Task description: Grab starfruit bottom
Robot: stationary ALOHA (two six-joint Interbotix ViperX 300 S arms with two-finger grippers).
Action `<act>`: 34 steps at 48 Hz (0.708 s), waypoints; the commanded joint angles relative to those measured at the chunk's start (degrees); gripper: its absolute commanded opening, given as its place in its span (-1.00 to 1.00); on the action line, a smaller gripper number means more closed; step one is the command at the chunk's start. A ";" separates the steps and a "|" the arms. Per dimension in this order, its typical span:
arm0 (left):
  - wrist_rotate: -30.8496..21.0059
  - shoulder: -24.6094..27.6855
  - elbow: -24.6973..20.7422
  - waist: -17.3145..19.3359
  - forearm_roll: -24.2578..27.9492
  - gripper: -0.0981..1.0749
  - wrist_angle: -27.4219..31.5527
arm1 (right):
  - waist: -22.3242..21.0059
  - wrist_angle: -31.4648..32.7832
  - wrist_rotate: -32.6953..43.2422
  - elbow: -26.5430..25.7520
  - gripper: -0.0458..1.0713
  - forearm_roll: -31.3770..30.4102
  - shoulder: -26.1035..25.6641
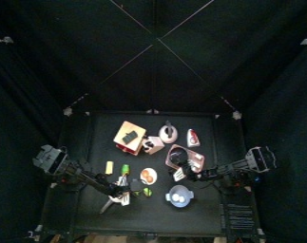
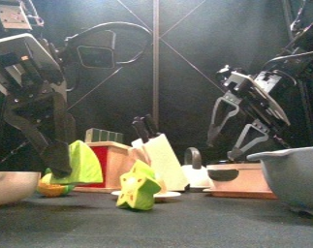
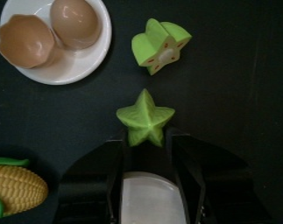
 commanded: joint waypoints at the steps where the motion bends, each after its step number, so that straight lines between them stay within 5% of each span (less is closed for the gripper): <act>1: -0.18 -2.02 -0.18 0.18 0.09 0.28 -0.26 | 0.09 0.09 -0.09 -1.41 0.89 -0.62 0.00; 16: -0.26 -8.26 2.29 0.26 3.25 0.28 -4.04 | 1.93 0.53 -5.45 -4.22 0.89 -2.90 0.00; 34: -0.26 -23.29 7.12 2.99 13.45 0.28 -15.21 | 2.02 3.34 -21.97 -8.26 0.89 11.07 0.00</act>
